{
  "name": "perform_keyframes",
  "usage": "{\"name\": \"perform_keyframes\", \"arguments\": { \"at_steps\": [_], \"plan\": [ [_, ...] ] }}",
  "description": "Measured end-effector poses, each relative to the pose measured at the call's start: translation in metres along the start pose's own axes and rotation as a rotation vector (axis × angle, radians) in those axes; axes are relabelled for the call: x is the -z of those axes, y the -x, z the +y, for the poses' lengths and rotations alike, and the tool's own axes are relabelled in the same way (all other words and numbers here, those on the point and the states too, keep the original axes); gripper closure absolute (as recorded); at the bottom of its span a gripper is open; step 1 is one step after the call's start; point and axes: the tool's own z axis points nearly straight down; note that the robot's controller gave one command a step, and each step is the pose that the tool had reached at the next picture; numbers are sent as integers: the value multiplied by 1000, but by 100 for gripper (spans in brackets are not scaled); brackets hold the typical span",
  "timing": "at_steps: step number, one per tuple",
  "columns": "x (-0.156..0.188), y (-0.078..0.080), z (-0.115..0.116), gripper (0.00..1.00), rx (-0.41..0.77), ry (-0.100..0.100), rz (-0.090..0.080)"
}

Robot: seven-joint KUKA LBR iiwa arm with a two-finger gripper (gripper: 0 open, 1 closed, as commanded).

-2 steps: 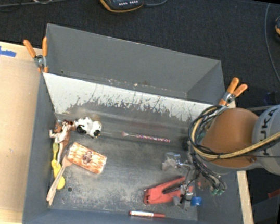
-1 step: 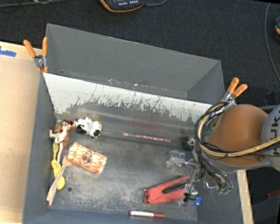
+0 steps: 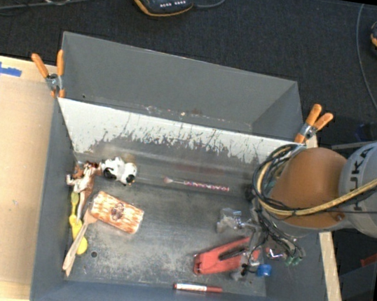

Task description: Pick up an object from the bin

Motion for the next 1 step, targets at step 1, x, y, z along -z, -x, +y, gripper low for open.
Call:
{"name": "perform_keyframes", "arguments": {
  "at_steps": [1],
  "plan": [
    [-9,4,0,0,125,-4,-10]
  ]
}}
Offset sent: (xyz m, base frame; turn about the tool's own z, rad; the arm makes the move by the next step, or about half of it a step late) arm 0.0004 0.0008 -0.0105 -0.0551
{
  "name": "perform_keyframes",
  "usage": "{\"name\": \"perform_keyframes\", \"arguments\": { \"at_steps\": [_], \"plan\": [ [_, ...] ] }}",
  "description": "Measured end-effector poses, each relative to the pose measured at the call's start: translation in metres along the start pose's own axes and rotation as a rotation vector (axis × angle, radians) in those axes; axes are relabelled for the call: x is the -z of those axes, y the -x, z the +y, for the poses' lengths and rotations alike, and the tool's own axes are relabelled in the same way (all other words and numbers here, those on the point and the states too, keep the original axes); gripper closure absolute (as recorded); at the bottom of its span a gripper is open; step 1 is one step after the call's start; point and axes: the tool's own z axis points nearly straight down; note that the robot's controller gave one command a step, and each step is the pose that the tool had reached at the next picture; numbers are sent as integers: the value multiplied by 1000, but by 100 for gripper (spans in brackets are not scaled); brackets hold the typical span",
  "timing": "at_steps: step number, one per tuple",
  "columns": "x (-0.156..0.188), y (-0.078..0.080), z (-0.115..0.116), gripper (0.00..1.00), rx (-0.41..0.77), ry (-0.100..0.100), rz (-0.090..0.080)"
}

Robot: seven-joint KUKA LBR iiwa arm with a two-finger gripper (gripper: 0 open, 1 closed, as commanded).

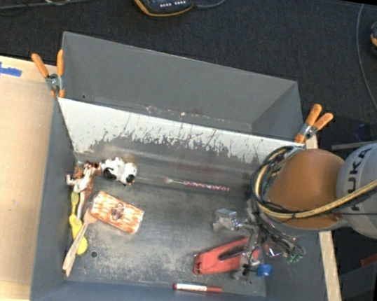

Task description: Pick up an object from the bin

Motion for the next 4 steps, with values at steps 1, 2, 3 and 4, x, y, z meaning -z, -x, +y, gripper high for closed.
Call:
{"name": "perform_keyframes", "arguments": {
  "at_steps": [1,2,3,4],
  "plan": [
    [0,-1,0,100,-48,3,3],
    [0,-2,0,100,-58,3,4],
    [14,-3,2,100,-59,6,9],
    [32,-3,2,100,-59,6,9]
  ]
}}
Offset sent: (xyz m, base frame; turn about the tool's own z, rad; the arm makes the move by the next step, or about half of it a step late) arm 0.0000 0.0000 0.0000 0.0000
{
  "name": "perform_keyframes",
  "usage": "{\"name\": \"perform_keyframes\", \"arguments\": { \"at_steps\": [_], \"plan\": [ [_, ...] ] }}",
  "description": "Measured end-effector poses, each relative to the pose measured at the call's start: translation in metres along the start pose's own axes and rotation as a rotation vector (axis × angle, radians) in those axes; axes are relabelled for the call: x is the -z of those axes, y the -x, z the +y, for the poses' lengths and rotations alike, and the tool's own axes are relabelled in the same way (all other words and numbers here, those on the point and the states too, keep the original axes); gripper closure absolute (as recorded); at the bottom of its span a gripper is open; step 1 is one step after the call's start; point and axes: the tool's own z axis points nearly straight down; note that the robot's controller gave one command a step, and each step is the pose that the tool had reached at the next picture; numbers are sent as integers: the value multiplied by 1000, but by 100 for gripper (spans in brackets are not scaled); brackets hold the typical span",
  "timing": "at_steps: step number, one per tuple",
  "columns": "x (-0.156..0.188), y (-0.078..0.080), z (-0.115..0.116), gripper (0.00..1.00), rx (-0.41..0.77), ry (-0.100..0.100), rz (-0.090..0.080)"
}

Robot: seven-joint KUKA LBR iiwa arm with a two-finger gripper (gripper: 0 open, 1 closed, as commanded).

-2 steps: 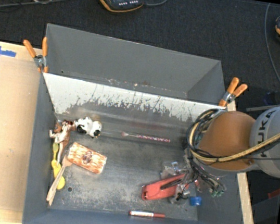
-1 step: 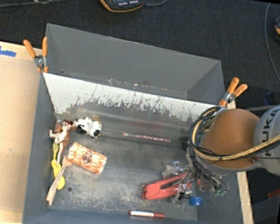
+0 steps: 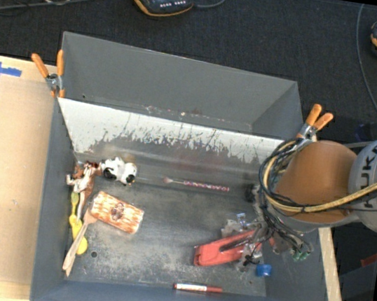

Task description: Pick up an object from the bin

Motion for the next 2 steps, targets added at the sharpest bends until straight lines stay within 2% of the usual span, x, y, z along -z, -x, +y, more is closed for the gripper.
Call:
{"name": "perform_keyframes", "arguments": {
  "at_steps": [2],
  "plan": [
    [53,-1,2,100,-2,4,5]
  ]
}}
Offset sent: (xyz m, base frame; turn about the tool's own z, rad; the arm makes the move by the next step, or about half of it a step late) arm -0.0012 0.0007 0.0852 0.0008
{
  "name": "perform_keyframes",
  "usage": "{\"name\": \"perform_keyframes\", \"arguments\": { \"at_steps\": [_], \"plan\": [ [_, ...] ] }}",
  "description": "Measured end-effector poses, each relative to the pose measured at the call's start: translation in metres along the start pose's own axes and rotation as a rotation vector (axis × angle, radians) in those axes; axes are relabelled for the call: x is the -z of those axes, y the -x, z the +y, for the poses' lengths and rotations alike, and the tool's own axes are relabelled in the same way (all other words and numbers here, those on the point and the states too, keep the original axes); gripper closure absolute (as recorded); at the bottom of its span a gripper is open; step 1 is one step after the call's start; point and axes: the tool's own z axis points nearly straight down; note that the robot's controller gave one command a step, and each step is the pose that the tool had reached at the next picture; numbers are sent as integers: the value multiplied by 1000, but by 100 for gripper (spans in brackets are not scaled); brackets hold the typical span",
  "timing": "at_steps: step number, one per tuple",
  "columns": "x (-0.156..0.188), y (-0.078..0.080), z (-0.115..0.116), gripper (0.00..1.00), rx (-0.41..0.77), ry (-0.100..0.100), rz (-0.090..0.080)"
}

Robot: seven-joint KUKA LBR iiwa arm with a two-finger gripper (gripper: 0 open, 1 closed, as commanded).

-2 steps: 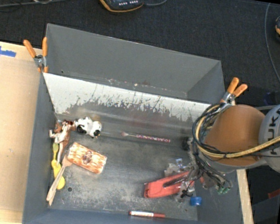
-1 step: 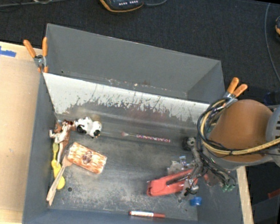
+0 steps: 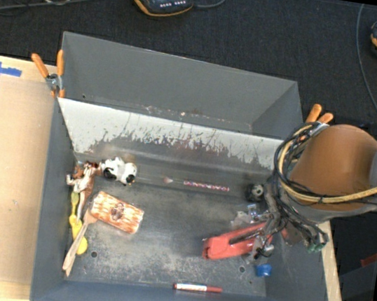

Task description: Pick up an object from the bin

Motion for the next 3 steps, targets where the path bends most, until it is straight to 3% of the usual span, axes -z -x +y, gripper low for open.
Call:
{"name": "perform_keyframes", "arguments": {
  "at_steps": [3],
  "plan": [
    [53,1,2,100,-2,0,-2]
  ]
}}
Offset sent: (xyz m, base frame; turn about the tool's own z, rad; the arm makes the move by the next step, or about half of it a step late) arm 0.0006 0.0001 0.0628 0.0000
